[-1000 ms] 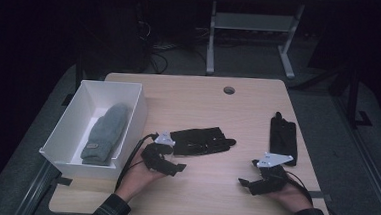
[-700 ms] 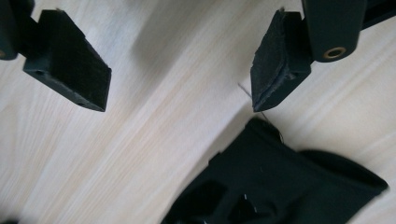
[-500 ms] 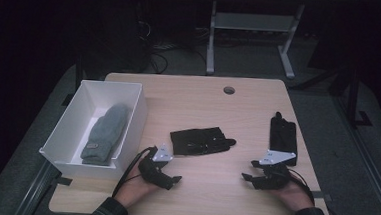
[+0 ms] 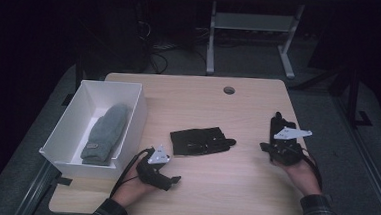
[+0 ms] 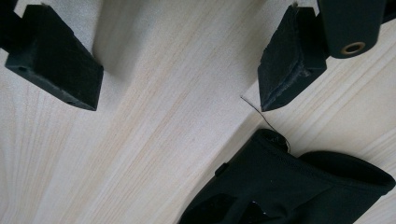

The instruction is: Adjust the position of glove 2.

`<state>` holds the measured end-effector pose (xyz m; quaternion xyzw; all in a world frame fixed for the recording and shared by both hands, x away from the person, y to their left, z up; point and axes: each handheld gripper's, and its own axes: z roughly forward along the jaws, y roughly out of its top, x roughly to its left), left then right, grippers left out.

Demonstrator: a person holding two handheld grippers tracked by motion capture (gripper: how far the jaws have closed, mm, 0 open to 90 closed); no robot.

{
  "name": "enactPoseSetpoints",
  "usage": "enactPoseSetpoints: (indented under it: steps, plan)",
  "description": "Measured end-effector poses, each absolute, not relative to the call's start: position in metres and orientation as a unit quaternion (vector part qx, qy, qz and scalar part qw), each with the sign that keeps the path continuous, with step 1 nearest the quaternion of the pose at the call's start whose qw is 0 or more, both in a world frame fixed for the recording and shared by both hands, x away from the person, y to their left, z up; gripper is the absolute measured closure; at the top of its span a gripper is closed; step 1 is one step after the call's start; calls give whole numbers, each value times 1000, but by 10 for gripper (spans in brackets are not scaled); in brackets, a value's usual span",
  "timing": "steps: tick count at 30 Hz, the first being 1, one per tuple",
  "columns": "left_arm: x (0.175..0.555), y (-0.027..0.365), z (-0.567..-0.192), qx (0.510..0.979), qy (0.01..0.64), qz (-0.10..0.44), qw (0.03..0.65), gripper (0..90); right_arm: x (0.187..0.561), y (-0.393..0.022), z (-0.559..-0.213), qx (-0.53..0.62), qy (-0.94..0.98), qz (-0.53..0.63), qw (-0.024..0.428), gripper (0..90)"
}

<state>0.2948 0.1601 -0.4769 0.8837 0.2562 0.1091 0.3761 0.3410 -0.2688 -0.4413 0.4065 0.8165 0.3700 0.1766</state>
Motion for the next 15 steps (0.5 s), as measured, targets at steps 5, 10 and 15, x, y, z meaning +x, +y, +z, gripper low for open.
enactPoseSetpoints:
  steps: [5,10,15]
  plan:
    - [295,160,-477,884,256,108,375,136,358,-286,-440,427,806,364,188,900]
    - [295,160,-477,884,256,108,375,137,370,-301,-443,450,794,355,203,900]
    - [295,160,-477,885,254,108,374,136,378,-307,-458,465,798,327,201,900]
